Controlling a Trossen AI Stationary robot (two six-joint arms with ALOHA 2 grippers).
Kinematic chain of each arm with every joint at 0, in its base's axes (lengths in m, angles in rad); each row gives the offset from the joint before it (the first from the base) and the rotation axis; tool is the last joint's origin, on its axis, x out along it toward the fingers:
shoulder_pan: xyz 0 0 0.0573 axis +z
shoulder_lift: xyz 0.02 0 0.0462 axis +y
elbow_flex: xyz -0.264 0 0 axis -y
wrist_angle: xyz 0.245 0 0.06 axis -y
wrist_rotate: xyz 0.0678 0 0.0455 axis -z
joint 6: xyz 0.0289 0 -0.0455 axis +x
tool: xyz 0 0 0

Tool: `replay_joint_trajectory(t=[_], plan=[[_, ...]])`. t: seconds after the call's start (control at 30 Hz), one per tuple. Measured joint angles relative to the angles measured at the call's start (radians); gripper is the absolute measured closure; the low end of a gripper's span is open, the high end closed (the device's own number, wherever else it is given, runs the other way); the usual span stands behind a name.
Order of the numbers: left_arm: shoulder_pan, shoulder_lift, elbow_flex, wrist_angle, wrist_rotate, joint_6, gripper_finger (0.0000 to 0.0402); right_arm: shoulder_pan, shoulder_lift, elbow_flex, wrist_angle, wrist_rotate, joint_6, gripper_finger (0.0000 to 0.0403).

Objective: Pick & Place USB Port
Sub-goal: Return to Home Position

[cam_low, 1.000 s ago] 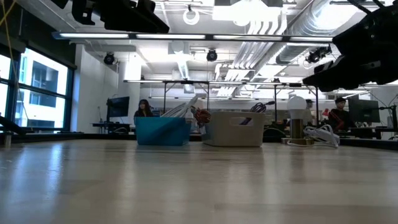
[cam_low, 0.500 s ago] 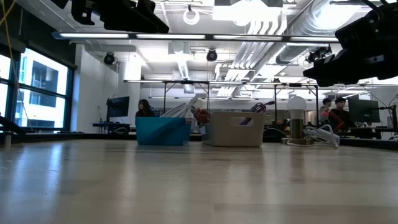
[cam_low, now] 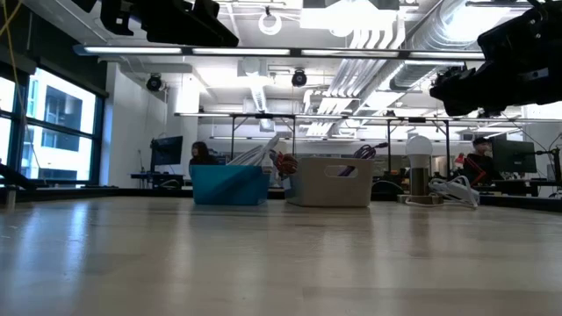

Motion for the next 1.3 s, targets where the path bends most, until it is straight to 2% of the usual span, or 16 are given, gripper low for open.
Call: replay_joint_trajectory(t=[0.37,1.07,1.3], plan=[[0.0,0.0,0.0,-0.001,0.0,0.0,0.022,0.0,-0.009,0.003,-0.008,-0.012,-0.007,0.0403],[0.0,0.0,0.0,-0.007,0.0,0.0,0.022,0.0,-0.263,0.011,-0.191,-0.018,-0.014,0.0403],[0.0,0.0,0.0,-0.006,0.0,-0.001,0.022,0.0,-0.282,0.012,-0.195,-0.019,-0.006,0.0403]])
